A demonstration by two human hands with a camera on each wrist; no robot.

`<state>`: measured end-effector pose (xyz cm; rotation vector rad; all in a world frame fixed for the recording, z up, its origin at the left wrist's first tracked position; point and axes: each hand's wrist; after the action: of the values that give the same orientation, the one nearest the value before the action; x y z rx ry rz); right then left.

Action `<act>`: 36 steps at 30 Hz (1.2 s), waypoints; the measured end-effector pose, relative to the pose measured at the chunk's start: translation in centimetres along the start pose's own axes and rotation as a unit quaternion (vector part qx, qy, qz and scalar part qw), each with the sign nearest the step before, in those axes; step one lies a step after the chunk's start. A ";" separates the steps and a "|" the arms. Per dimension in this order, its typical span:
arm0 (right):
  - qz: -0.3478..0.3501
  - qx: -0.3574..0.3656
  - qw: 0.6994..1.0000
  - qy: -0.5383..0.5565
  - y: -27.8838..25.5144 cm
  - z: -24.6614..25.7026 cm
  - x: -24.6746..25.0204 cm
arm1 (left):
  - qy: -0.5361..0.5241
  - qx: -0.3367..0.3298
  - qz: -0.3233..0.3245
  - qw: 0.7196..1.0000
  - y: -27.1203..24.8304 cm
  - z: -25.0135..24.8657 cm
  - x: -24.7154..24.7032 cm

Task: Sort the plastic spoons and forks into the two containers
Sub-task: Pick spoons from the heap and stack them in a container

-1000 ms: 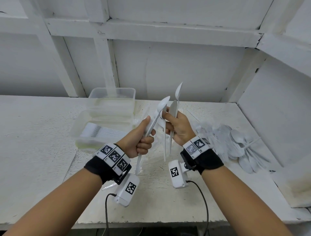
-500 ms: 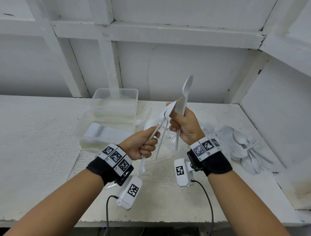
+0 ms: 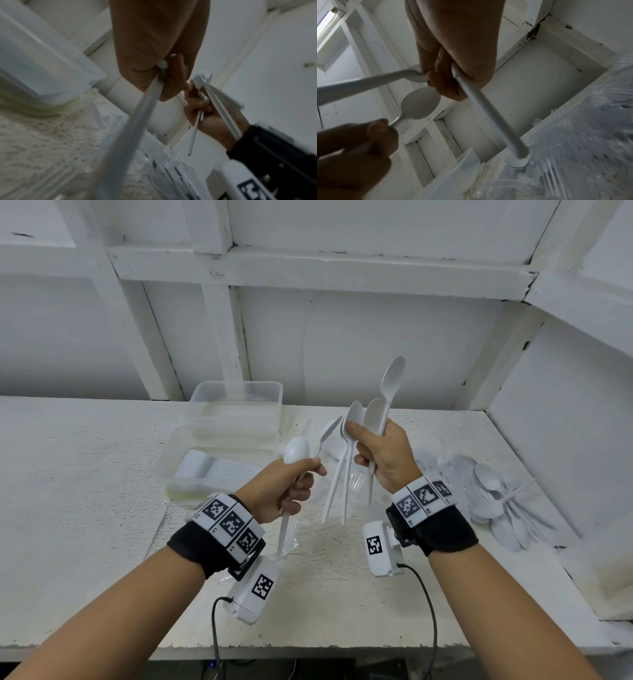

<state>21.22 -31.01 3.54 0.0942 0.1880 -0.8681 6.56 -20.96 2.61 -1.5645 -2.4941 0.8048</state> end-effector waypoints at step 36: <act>0.039 0.070 0.988 -0.135 -2.8 1.1 -0.1 | -0.027 -0.010 -0.097 0.995 -0.7 0.2 -1.2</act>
<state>19.15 -32.97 4.63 0.1135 -0.1300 -0.8060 6.49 -22.35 3.00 -1.2964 -2.6462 0.8056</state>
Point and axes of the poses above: each hand's wrist, its own y-axis towards the middle knuckle, its own x-axis out of the back of the hand, z = x × y, and after that the axes turned 3 degrees about x, right-handed
